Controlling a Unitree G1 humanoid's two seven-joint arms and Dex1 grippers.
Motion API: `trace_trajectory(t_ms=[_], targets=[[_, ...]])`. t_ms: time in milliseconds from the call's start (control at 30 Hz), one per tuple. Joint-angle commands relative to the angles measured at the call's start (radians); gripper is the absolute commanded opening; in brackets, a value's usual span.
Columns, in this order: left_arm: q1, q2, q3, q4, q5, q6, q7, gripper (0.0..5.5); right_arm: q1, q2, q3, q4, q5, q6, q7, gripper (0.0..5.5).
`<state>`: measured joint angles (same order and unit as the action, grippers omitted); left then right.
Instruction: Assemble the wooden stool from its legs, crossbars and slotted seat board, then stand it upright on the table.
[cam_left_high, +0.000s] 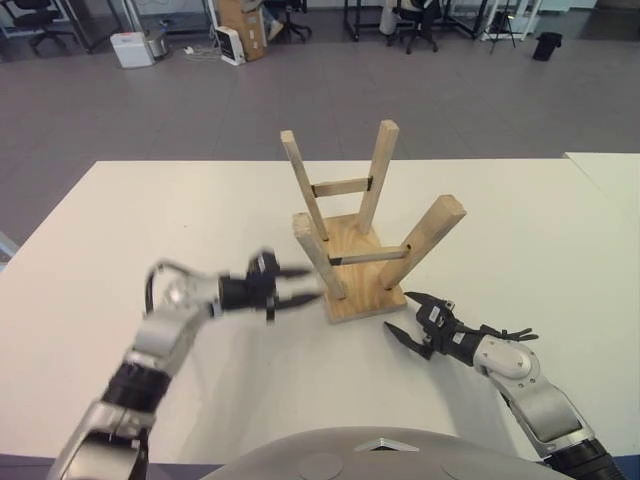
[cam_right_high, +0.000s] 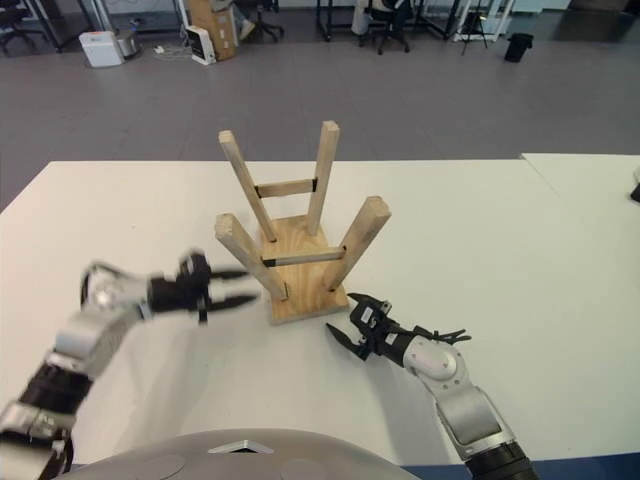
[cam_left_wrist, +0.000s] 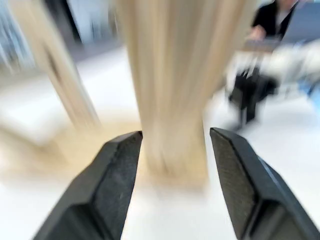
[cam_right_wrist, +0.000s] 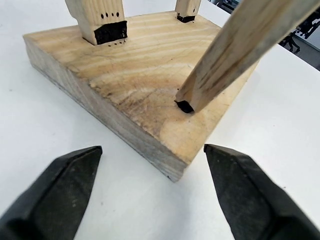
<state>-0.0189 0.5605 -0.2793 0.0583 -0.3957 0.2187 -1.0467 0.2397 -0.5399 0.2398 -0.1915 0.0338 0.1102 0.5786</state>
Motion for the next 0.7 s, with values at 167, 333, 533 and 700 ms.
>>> trace_trajectory(t_ms=[167,333,533,700], targets=[[-0.047,-0.034,0.034,0.041,0.086,-0.075,0.045,3.98,-0.024,-0.054,-0.057,0.092,-0.024,0.005,0.021,3.82],[0.031,-0.004,0.051,0.007,0.055,-0.039,0.002,4.11,-0.007,-0.102,-0.205,0.089,0.088,-0.044,0.079,3.82],[0.076,-0.056,0.091,-0.019,0.03,-0.012,0.053,4.11,-0.239,-0.075,-0.456,-0.085,0.158,-0.027,-0.11,3.82],[0.092,-0.107,0.105,-0.023,0.034,-0.017,0.087,4.11,-0.582,0.039,-0.274,-0.43,0.006,0.113,-0.297,3.82]])
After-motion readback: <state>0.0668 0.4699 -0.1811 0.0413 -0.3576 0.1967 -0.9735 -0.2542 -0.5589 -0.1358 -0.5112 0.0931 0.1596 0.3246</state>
